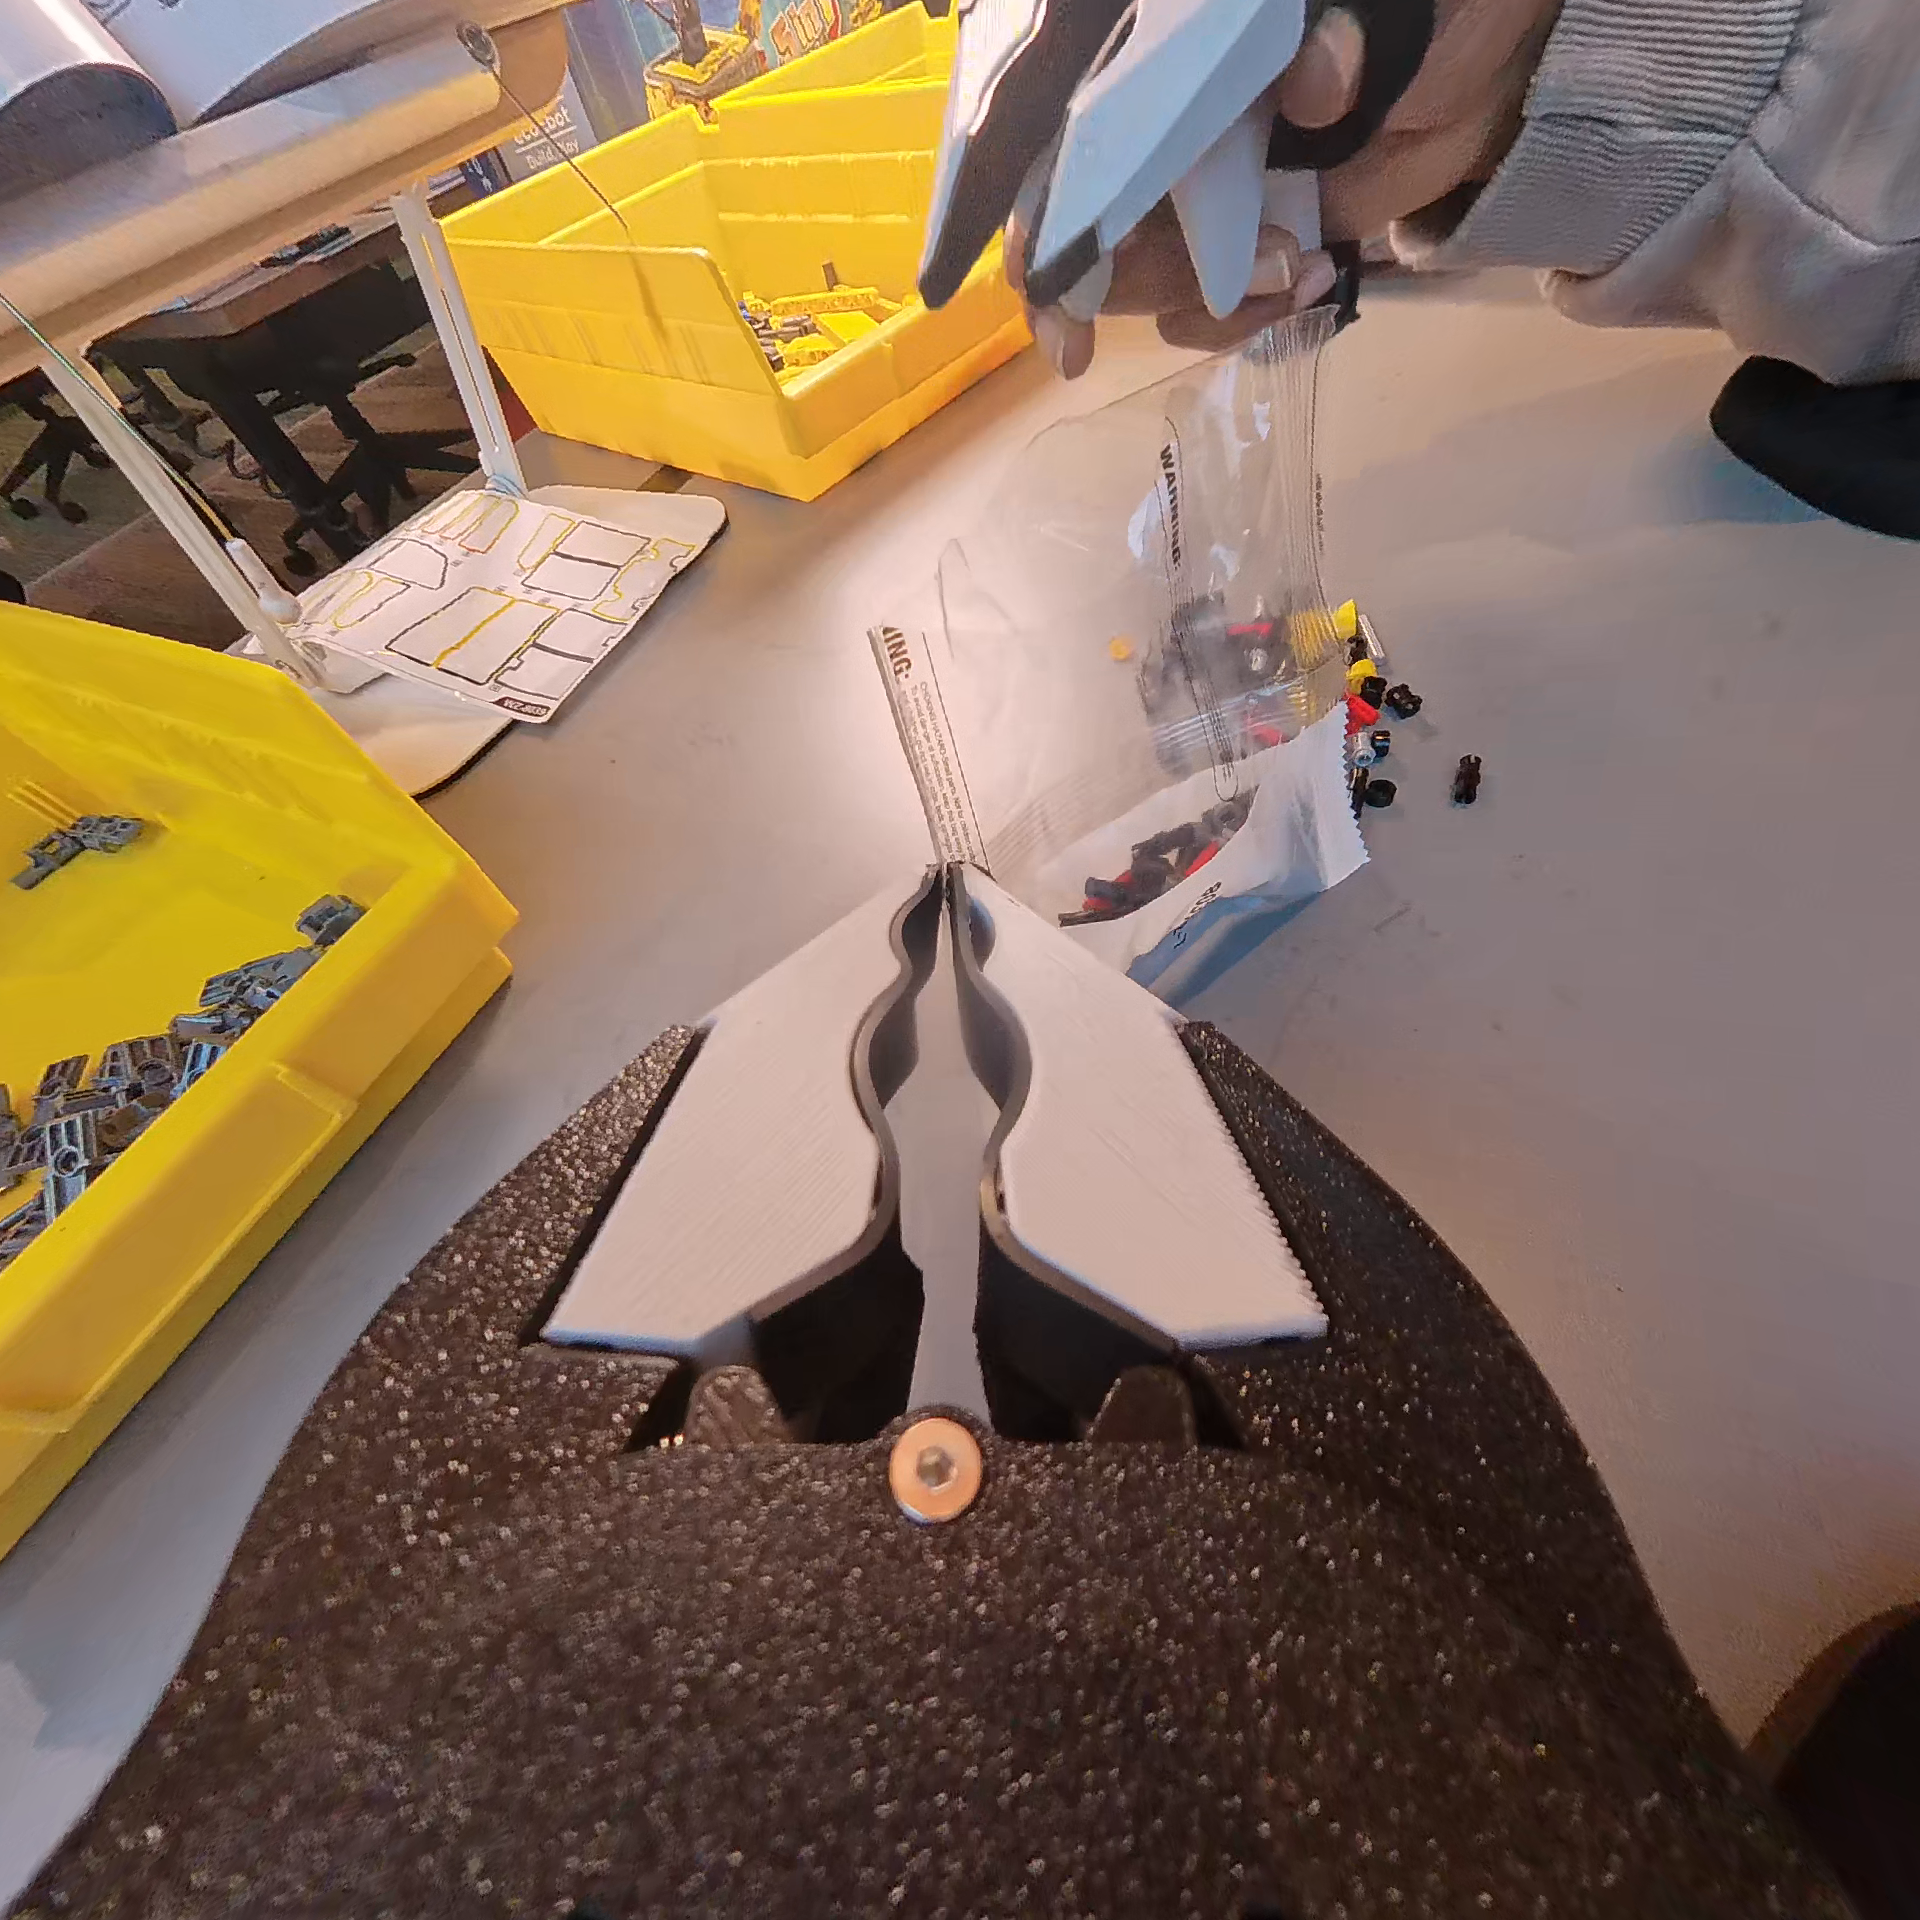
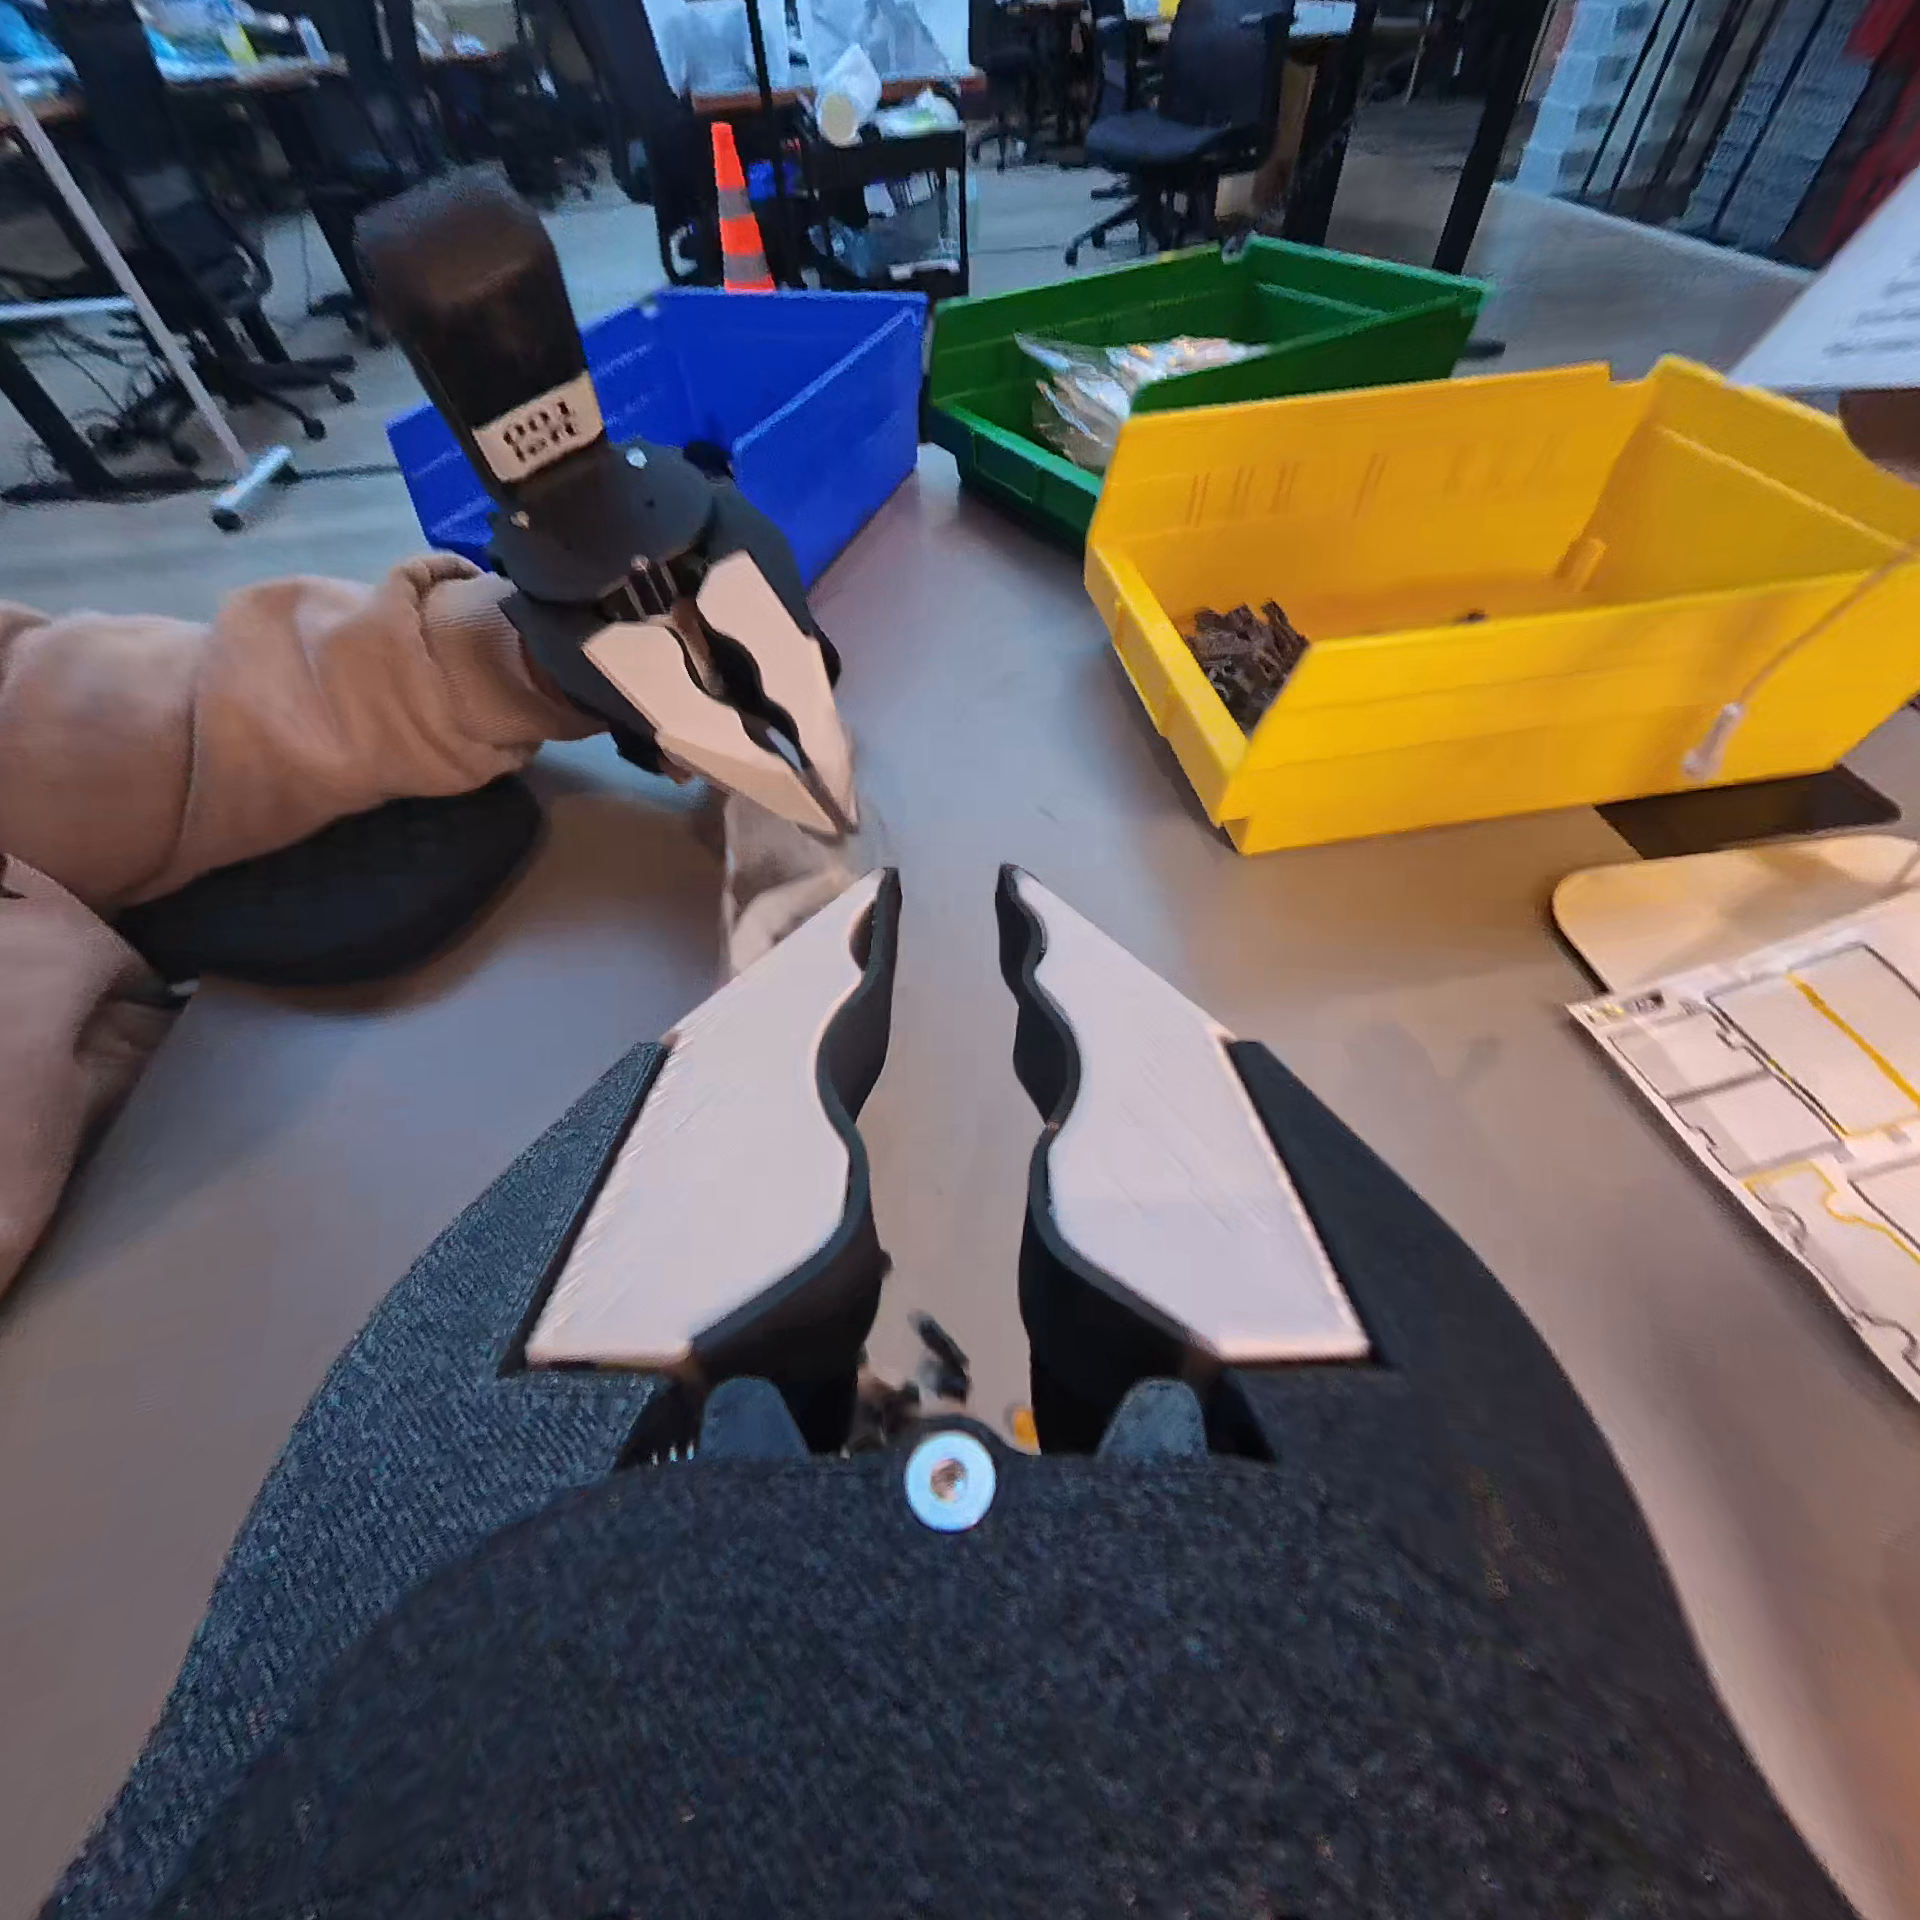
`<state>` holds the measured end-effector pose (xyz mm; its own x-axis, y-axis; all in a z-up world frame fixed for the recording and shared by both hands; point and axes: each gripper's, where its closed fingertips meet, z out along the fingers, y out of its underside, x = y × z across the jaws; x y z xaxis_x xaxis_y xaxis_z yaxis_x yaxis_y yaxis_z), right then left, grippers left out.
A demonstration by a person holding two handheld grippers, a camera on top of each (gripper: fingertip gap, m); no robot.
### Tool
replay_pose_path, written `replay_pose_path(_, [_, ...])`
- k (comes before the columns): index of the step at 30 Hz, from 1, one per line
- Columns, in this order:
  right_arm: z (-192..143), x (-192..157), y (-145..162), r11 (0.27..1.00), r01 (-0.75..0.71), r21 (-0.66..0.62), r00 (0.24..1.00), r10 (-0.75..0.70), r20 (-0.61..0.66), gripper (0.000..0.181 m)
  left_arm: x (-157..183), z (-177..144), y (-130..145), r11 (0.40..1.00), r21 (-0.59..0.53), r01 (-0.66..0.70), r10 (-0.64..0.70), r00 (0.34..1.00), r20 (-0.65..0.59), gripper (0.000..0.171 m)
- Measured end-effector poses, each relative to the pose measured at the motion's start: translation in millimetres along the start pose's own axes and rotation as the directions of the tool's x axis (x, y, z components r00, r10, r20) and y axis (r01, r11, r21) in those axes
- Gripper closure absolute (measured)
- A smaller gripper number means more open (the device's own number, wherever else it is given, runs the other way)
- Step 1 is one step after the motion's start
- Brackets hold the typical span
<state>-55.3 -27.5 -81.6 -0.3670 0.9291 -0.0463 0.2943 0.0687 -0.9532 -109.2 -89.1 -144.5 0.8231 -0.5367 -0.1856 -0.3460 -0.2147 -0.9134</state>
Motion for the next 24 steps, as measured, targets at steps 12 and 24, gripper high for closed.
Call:
replay_pose_path(12, [-33,22,138,0.854,0.061,-0.516,0.998,-0.037,0.055,0.17,0,2,3,1.0,-0.014,0.003,-0.003,1.0,-0.004,0.171])
replay_pose_path(24, [-19,13,50,0.979,0.086,-0.185,0.996,-0.086,0.01,0.174,1,2,2,1.0,-0.012,0.0,0.0,1.0,-0.005,0.171])
